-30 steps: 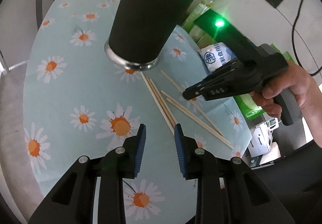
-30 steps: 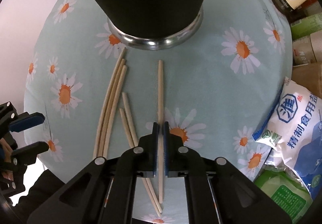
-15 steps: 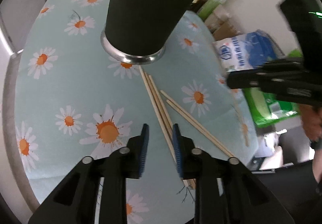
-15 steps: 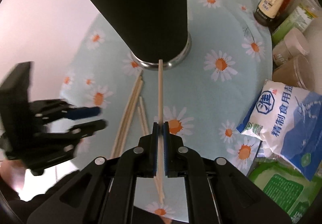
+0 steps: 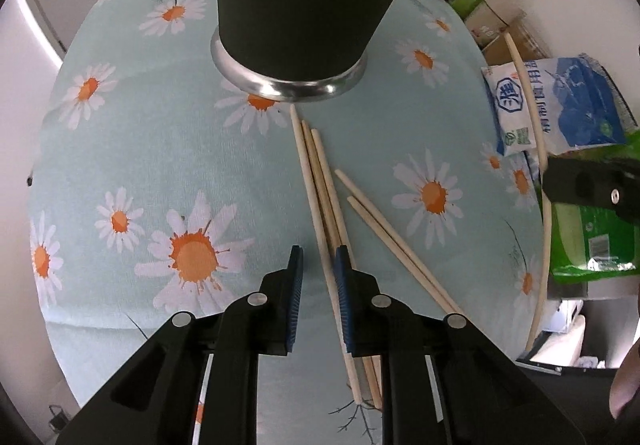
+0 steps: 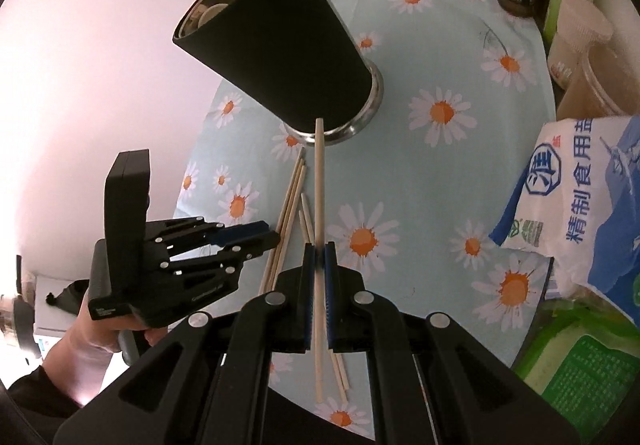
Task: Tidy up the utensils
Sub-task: 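Close the left gripper on another chopstick while the right gripper holds its chopstick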
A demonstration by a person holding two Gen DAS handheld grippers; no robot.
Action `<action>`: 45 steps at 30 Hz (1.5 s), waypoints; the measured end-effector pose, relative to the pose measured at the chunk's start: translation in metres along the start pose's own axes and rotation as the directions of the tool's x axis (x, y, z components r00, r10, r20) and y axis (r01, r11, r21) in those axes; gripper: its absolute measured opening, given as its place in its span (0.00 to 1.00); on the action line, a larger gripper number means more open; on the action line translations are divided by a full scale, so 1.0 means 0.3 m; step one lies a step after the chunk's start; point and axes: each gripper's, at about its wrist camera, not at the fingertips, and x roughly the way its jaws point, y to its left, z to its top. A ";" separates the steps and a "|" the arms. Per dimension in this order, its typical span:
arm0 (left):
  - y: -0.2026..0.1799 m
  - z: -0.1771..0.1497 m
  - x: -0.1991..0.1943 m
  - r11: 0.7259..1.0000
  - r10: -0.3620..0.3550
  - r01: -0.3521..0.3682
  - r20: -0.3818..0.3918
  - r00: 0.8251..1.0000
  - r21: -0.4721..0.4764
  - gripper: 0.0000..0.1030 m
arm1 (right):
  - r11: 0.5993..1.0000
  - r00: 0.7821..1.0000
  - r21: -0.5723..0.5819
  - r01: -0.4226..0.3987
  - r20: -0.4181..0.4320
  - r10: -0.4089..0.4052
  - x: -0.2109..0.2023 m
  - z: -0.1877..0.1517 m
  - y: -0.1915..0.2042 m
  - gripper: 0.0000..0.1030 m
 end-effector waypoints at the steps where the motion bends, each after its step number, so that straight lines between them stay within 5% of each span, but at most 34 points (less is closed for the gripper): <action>1: -0.004 0.005 0.005 1.000 0.005 -0.005 0.000 1.000 -0.004 0.15 | 1.000 1.000 -0.002 -0.006 -0.001 0.006 -0.003 -0.003 -0.004 0.05; 8: 0.014 0.011 0.008 0.997 0.026 -0.025 0.006 1.000 -0.073 0.12 | 0.998 0.998 0.001 -0.060 -0.029 0.060 0.004 -0.025 -0.037 0.05; 22: -0.027 0.055 0.046 0.992 0.106 -0.111 -0.078 0.991 -0.058 0.12 | 0.994 0.993 0.012 -0.111 -0.031 0.111 0.015 -0.015 -0.060 0.05; 25: -0.017 0.066 0.053 0.992 0.112 -0.117 -0.078 0.991 -0.056 0.04 | 0.994 0.993 0.014 -0.112 -0.038 0.113 0.029 -0.016 -0.054 0.05; 30: 0.033 0.079 0.056 0.991 0.021 -0.028 -0.059 0.998 -0.129 0.03 | 0.996 0.995 0.016 -0.090 -0.046 0.091 0.041 -0.013 -0.038 0.05; 45: 0.119 0.034 -0.010 0.990 -0.103 0.105 0.027 0.994 -0.090 0.03 | 0.998 1.000 0.056 0.011 0.000 -0.011 0.050 0.013 0.020 0.05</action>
